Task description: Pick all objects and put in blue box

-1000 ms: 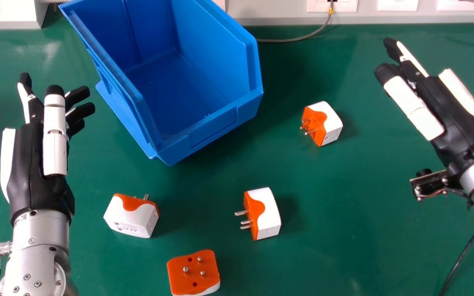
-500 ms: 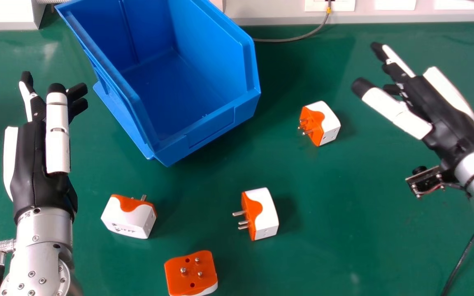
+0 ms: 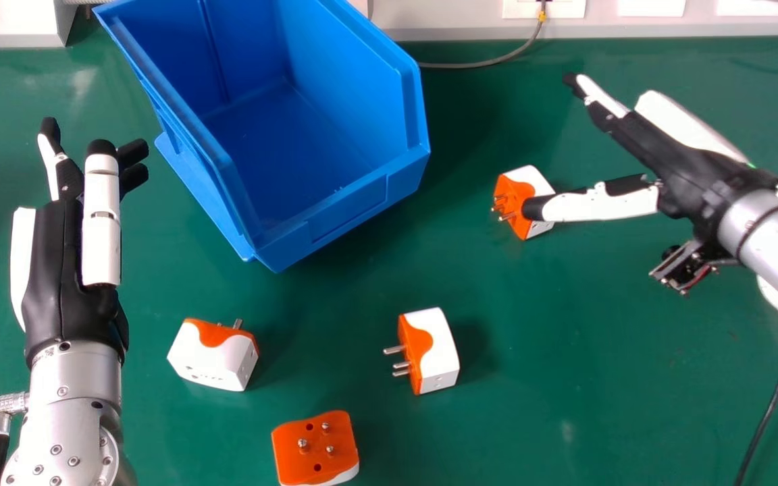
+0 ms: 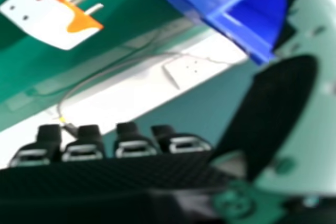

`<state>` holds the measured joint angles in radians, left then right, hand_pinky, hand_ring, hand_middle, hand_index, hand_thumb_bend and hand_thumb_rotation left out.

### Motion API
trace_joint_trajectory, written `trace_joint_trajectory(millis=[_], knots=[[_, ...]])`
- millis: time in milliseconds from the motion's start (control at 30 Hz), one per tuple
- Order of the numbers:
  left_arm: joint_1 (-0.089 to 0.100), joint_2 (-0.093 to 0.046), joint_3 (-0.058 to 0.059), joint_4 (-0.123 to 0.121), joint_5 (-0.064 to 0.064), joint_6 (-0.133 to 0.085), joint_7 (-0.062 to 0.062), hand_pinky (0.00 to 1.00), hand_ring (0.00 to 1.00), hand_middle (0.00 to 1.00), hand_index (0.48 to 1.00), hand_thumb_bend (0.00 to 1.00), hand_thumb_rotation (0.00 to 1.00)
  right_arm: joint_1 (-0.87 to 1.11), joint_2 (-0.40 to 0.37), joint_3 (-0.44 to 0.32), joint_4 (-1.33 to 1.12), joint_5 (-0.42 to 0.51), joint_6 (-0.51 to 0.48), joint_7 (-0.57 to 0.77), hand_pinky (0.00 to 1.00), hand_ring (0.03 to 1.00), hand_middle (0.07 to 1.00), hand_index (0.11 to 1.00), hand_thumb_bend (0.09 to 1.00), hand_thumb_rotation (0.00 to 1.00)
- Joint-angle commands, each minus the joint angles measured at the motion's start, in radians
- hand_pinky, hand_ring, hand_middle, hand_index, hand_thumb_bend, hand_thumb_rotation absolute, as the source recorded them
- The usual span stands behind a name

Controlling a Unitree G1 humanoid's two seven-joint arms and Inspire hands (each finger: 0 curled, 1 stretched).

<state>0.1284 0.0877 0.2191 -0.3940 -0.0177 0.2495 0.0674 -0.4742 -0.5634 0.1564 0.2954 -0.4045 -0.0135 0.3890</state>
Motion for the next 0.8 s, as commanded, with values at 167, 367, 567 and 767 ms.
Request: trace_joint_trajectory(millis=[167, 367, 567, 767], knots=[[-0.005, 0.002, 0.006, -0.012, -0.002, -0.019, 0.000, 0.99, 0.85, 0.85, 1.000, 0.22, 1.00, -0.118, -0.053, 0.065, 0.056, -0.060, -0.034, 0.082, 0.96, 1.000, 1.000, 1.000, 0.607, 0.40], [-0.005, 0.003, 0.009, -0.020, -0.006, -0.012, -0.002, 0.99, 0.86, 0.85, 1.000, 0.22, 1.00, -0.180, -0.065, 0.121, 0.107, -0.121, -0.059, 0.112, 0.97, 1.000, 1.000, 1.000, 0.622, 0.37], [-0.007, 0.007, 0.011, -0.019, -0.007, -0.013, -0.006, 1.00, 0.86, 0.85, 1.000, 0.22, 1.00, -0.249, -0.062, 0.185, 0.170, -0.204, -0.080, 0.115, 0.98, 1.000, 1.000, 0.997, 0.655, 0.32], [-0.002, 0.008, 0.010, -0.027, -0.007, -0.013, -0.010, 1.00, 0.86, 0.85, 1.000, 0.22, 1.00, -0.309, -0.056, 0.236, 0.270, -0.266, -0.161, 0.079, 0.98, 1.000, 1.000, 0.992, 0.658, 0.27]])
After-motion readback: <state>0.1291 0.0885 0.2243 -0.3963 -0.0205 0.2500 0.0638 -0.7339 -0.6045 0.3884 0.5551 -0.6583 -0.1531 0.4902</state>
